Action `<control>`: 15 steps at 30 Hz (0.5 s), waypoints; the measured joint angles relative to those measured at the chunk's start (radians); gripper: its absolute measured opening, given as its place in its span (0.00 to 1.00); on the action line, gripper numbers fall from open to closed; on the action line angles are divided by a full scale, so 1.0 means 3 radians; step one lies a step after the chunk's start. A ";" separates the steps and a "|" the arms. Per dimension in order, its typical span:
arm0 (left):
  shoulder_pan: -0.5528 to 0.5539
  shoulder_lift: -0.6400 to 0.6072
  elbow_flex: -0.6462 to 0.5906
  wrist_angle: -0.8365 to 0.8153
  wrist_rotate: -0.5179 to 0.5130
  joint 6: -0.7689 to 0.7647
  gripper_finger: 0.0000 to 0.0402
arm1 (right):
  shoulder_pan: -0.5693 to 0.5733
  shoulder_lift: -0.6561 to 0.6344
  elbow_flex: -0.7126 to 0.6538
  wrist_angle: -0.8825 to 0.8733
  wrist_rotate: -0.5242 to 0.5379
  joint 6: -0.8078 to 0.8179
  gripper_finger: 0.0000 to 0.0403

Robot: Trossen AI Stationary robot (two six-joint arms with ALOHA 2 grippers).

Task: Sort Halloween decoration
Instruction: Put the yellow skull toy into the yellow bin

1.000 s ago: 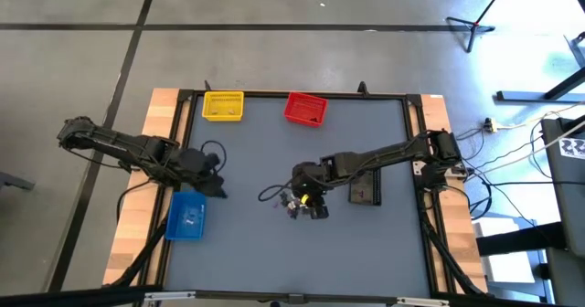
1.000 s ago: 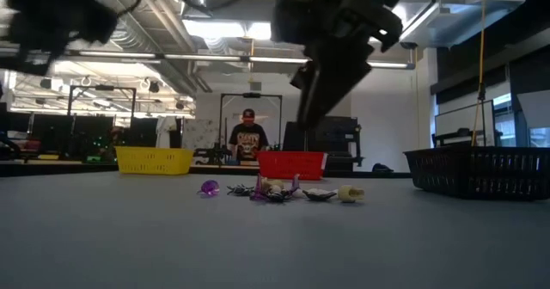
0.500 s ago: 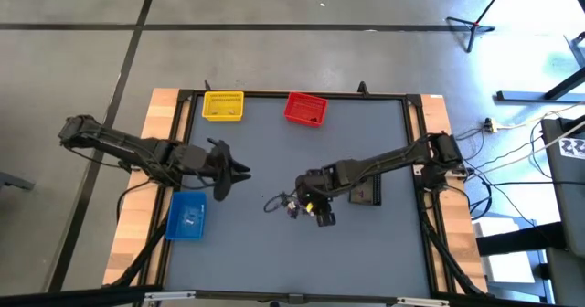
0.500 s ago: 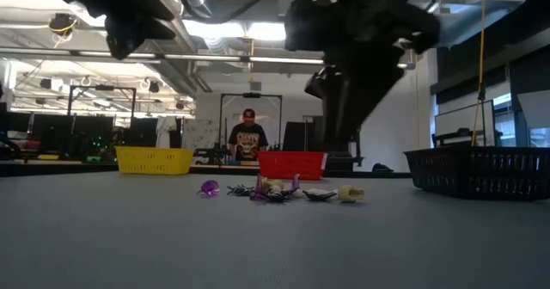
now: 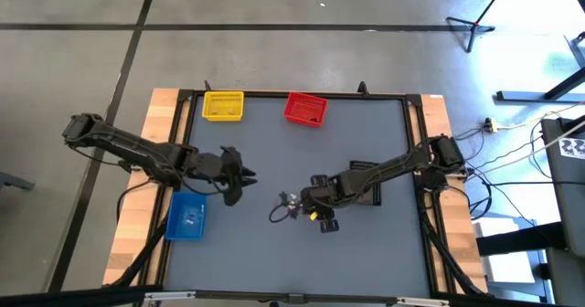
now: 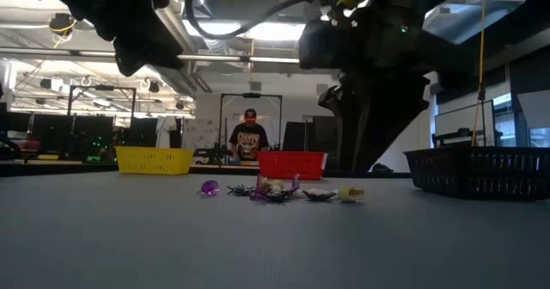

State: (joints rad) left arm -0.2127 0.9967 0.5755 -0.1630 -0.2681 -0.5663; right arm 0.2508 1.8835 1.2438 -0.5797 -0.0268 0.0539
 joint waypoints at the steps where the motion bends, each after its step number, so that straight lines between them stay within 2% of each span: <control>1: 0.0000 0.0004 0.0000 -0.0003 0.0000 0.0000 0.29 | 0.0000 0.0000 -0.0010 0.0006 0.0000 0.0000 0.39; 15: 0.0000 0.0018 0.0004 0.0007 0.0000 0.0000 0.29 | 0.0000 0.0000 -0.0243 0.0348 -0.0149 0.0008 0.39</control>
State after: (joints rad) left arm -0.2127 1.0022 0.5766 -0.1608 -0.2680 -0.5663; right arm 0.2508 1.8835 1.1708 -0.4754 -0.0715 0.0563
